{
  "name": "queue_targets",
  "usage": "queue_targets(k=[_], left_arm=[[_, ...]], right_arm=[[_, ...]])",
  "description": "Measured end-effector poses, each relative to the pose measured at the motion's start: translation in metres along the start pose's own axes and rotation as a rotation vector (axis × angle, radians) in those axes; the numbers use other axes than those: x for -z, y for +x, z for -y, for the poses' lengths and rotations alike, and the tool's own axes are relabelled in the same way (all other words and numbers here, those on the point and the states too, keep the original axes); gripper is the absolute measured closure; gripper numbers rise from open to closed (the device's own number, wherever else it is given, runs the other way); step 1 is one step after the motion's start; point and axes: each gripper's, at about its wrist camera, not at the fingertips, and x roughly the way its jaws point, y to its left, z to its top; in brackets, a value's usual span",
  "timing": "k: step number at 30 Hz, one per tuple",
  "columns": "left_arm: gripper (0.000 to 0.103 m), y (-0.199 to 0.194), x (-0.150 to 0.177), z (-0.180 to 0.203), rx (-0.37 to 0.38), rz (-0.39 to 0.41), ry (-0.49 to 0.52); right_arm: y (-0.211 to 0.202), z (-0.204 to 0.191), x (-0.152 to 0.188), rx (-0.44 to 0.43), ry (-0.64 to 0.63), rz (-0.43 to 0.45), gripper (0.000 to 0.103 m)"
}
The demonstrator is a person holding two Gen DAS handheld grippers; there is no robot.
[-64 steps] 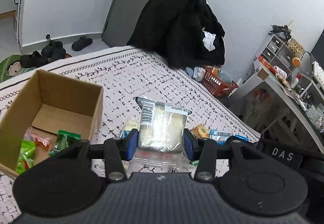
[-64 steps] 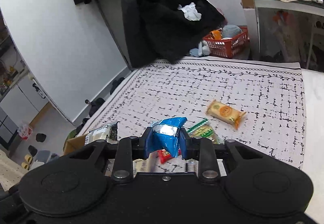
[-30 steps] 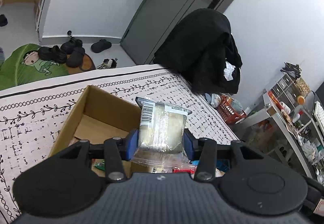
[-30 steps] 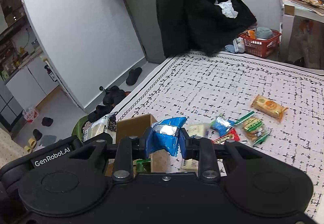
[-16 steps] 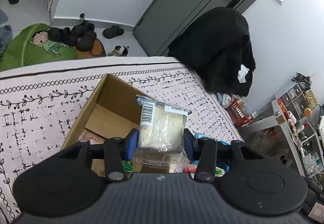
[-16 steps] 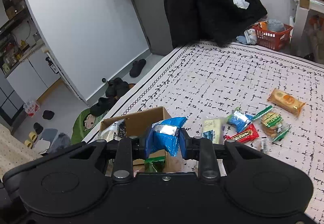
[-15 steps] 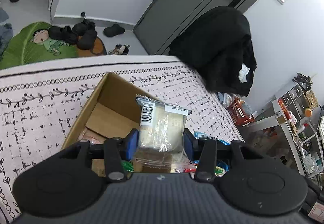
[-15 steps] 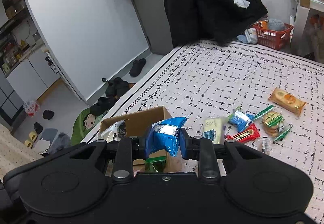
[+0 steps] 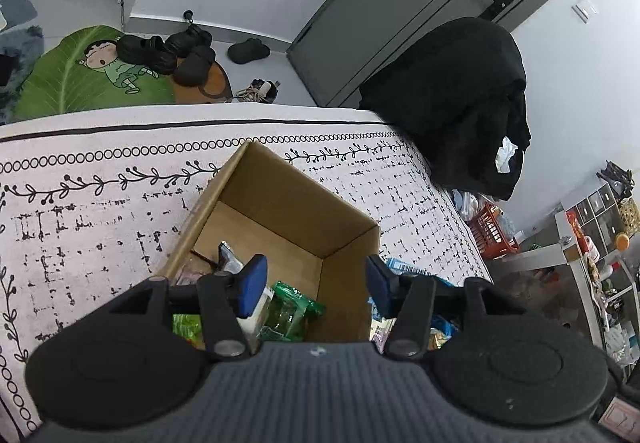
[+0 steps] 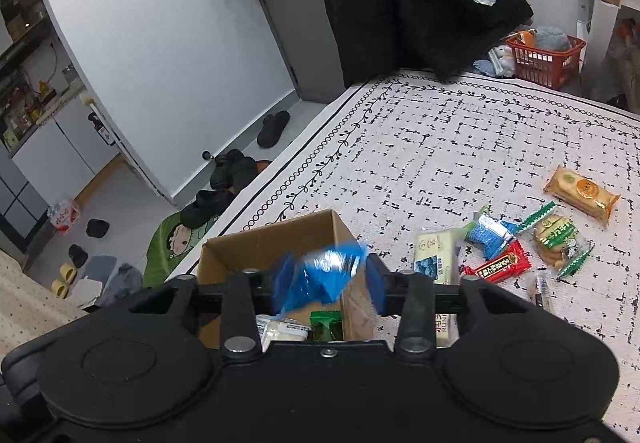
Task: Organize snacks
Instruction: 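Open both grippers to drop the packets into the box, then move both open grippers back toward the remaining snack pile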
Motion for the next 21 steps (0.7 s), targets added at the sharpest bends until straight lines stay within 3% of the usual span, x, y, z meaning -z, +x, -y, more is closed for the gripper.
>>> queue_targets(k=[9,11,18,21], left_arm=[[0.023,-0.007,-0.001,0.005,-0.051,0.032,0.011],[0.019,-0.008,-0.001,0.007,-0.061,0.036,0.02],[0.004,-0.004,0.005,0.018,-0.09,0.007,0.069],[0.003,-0.003,0.012,0.027,-0.083,-0.004,0.093]], right_arm=[[-0.023,0.021,-0.001,0.032,0.045,0.026,0.033],[-0.03,0.028,0.0,0.059,0.064,0.038,0.018],[-0.045,0.064,0.005,0.137,0.137,0.055,0.007],[-0.051,0.08,0.008,0.155,0.153,0.072,0.005]])
